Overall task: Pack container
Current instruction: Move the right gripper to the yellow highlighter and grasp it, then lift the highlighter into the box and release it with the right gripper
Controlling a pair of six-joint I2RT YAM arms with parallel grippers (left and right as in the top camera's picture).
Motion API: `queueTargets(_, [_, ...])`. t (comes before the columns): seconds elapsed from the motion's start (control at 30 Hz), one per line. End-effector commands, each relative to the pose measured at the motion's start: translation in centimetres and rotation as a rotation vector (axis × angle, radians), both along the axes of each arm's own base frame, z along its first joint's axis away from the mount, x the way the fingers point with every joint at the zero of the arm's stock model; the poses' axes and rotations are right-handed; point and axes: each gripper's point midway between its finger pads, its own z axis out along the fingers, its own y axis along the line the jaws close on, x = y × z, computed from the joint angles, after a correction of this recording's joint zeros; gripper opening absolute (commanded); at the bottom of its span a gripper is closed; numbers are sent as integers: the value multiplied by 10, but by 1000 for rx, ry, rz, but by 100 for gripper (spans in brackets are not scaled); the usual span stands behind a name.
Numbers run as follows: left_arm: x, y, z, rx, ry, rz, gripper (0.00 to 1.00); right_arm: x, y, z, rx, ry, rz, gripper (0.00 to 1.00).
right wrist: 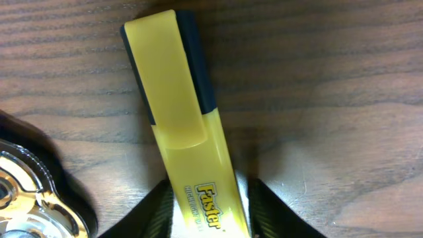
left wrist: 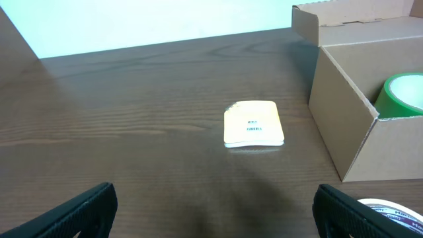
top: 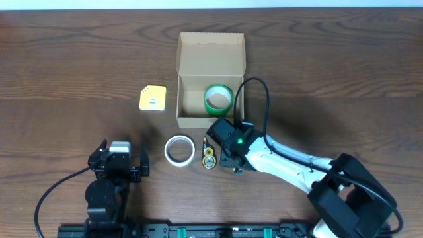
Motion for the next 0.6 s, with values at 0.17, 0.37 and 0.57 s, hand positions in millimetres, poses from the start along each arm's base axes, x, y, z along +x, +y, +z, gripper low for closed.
queueTargets(0.17, [-1, 2, -12, 15, 28, 7, 95, -10, -8, -15, -58, 45, 27, 10])
queueTargets(0.37, [-1, 2, -12, 15, 28, 7, 96, -29, -12, -11, -62, 131, 48, 4])
queueTargets(0.57, [-1, 2, -12, 15, 28, 7, 95, -42, -18, 15, -48, 164, 55, 1])
